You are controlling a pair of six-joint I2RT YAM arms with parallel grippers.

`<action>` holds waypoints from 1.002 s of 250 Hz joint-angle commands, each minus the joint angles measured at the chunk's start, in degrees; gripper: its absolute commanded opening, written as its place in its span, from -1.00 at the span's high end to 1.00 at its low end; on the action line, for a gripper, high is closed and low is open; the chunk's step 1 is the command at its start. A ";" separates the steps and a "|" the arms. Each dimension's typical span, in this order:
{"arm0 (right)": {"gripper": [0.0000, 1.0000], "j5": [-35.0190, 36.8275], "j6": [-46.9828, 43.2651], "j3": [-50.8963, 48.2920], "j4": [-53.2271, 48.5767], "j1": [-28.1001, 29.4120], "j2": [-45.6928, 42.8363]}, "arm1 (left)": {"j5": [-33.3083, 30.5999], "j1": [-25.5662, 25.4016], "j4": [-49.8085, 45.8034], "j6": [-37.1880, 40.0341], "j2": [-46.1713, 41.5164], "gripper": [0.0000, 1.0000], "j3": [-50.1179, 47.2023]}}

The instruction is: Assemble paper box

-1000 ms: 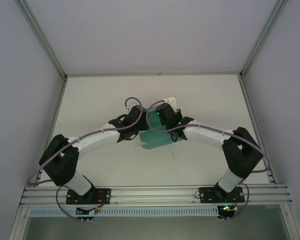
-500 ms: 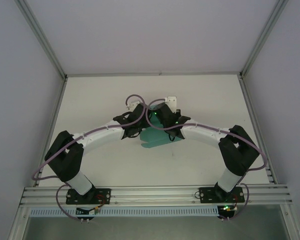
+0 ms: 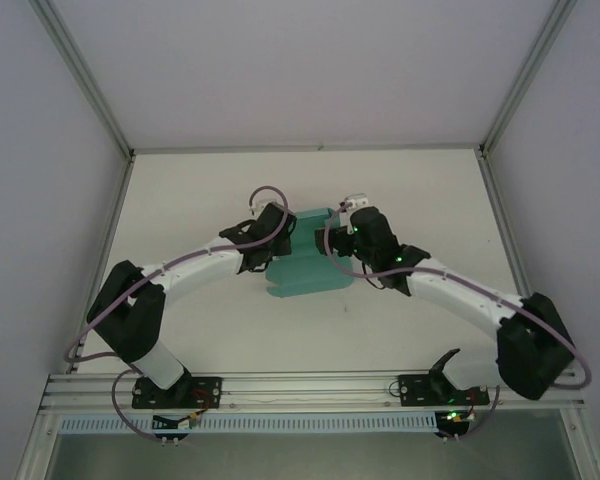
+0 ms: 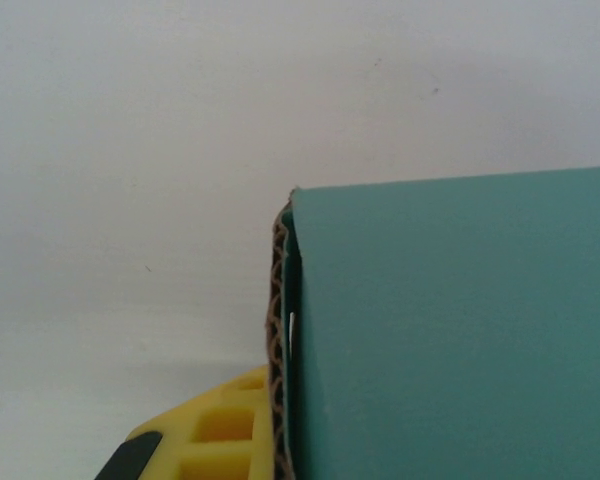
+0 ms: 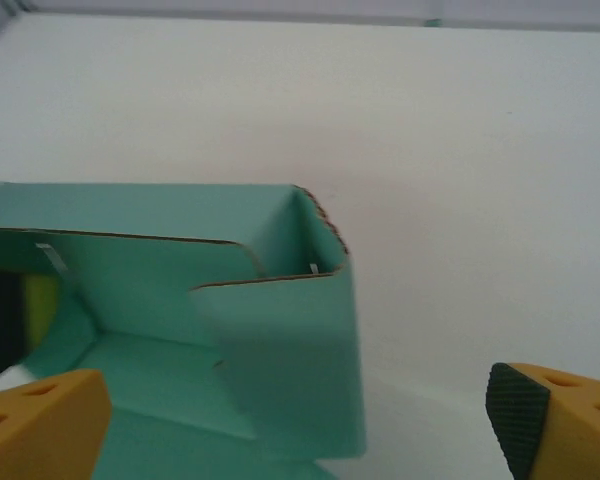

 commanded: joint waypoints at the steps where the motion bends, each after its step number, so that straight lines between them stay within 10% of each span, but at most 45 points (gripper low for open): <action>1: -1.00 -3.80 0.04 -2.50 -1.56 0.07 -5.76 | 2.27 0.66 -2.81 5.45 -3.28 1.00 2.45; 98: -0.73 -10.77 -3.57 -4.81 -13.49 -6.08 -13.98 | 6.97 1.26 -2.72 6.57 -8.84 1.00 0.06; 251: -0.02 -12.88 -1.91 8.89 -8.91 -6.45 7.40 | 9.64 1.09 -0.89 4.13 -7.06 1.00 -0.84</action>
